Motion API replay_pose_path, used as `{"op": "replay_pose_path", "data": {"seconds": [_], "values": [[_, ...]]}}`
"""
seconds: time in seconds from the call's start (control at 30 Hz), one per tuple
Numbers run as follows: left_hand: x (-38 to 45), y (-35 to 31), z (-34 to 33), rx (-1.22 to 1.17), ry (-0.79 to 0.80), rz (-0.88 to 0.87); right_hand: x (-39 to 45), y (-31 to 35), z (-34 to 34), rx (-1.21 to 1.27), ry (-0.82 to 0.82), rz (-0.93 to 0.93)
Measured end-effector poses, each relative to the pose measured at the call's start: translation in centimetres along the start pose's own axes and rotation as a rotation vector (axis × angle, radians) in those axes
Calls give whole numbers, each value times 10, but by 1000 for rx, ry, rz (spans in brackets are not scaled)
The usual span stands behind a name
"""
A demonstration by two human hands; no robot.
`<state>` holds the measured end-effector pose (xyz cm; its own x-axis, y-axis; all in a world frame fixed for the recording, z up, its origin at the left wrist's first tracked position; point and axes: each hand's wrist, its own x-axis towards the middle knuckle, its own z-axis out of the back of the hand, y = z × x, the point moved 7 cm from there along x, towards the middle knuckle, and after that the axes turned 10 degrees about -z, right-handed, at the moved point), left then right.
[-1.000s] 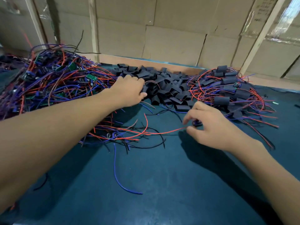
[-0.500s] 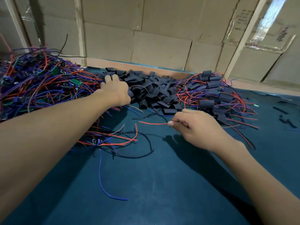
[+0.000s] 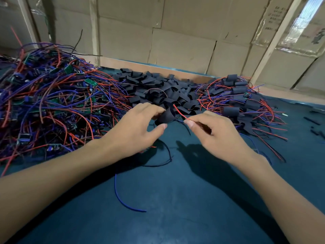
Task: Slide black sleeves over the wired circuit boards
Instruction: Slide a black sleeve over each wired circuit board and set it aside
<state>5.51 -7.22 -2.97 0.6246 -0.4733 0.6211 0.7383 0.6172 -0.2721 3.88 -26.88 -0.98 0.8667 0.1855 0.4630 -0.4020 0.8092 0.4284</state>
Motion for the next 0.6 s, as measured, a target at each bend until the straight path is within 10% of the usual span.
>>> {"op": "replay_pose_path", "data": {"seconds": [0.6], "values": [[-3,-18,9,210,-47,-254,-8,13,7,276,37,8]]}}
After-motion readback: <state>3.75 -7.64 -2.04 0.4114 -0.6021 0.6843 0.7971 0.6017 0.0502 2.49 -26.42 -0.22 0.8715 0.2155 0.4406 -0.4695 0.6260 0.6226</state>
